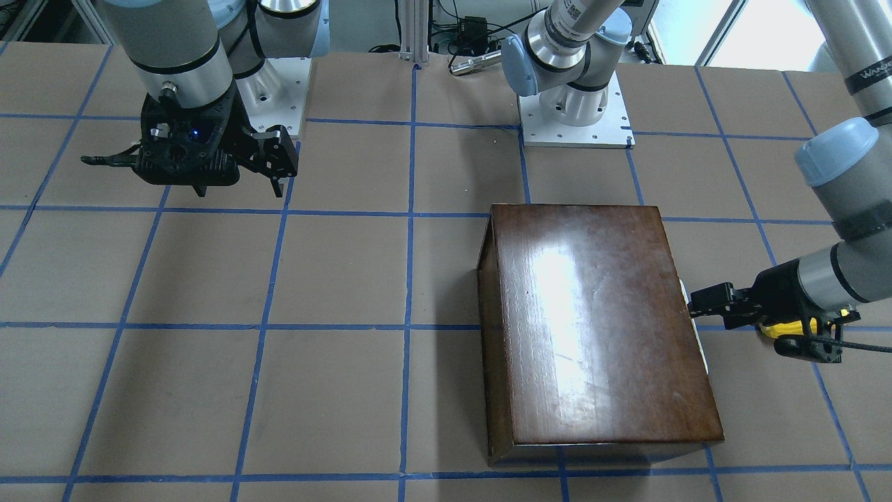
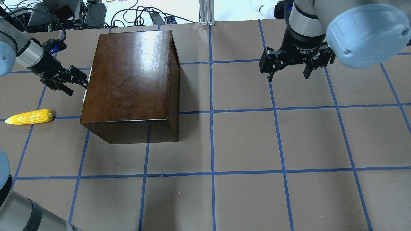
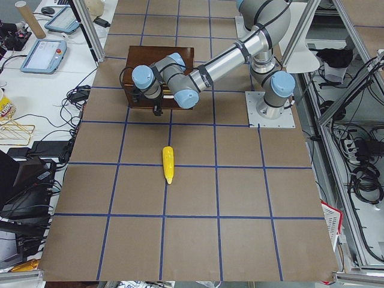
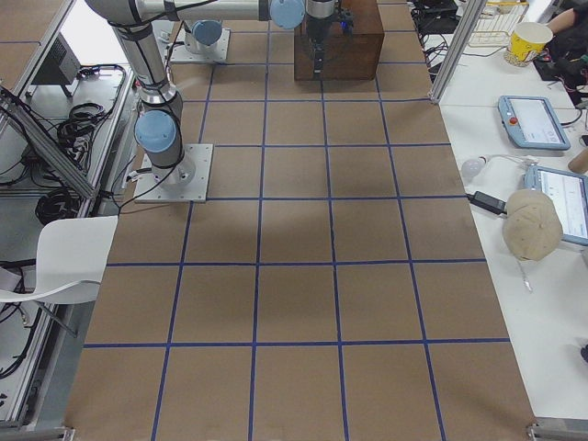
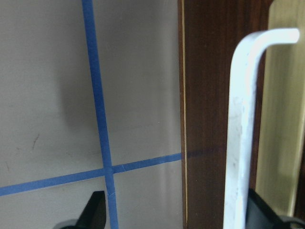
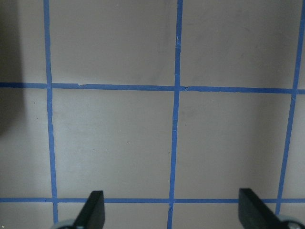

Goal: Open drawer and put corn inside
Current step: 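Hook the left gripper onto the white drawer handle, then pull the drawer outward from the cabinet with the left gripper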

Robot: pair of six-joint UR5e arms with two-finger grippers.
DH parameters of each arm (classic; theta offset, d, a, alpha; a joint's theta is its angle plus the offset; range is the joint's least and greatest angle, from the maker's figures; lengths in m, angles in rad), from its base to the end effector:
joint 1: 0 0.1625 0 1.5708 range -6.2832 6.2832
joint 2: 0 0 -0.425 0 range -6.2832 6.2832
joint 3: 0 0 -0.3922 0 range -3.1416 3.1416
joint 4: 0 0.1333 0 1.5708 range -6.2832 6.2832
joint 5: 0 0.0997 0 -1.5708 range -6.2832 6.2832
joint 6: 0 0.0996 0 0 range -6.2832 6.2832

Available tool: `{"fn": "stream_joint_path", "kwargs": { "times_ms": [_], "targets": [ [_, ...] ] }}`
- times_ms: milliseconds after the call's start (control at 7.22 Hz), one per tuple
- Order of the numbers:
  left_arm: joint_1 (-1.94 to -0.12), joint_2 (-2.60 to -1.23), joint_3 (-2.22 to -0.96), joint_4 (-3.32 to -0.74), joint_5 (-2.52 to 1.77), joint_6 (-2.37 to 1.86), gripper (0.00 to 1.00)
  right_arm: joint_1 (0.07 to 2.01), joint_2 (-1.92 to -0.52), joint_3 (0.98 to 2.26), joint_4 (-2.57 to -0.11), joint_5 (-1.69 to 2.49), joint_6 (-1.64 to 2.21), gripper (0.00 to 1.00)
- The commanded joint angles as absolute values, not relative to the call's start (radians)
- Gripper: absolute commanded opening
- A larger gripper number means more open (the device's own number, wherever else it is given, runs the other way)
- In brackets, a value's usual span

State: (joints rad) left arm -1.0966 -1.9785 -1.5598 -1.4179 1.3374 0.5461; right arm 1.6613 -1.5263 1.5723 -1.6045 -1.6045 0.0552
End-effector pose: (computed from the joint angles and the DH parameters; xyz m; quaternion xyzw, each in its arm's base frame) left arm 0.1365 -0.6084 0.2830 -0.0213 -0.9857 -0.0490 0.1598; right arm 0.1754 -0.4953 0.4683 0.0177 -0.9997 -0.0049 0.0173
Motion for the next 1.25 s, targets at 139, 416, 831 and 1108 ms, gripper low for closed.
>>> {"fn": "stream_joint_path", "kwargs": {
  "times_ms": [139,416,831,1108],
  "targets": [
    [-1.075,-1.980,-1.551,-1.414,1.341,0.546,1.00,1.661,-1.526,1.572,-1.605,-1.605,0.055,1.00],
    [-1.028,-1.982,-1.549,-1.407,1.338,0.551,1.00,1.661,-1.526,1.572,-1.605,-1.605,0.055,1.00],
    [-1.013,-1.982,-1.551,-1.388,1.339,0.546,1.00,1.661,-1.526,1.572,-1.605,-1.605,0.055,1.00],
    [-0.979,-1.982,-1.552,-1.388,1.335,0.554,1.00,1.661,-1.526,1.572,-1.605,-1.605,0.055,1.00]
  ]
}}
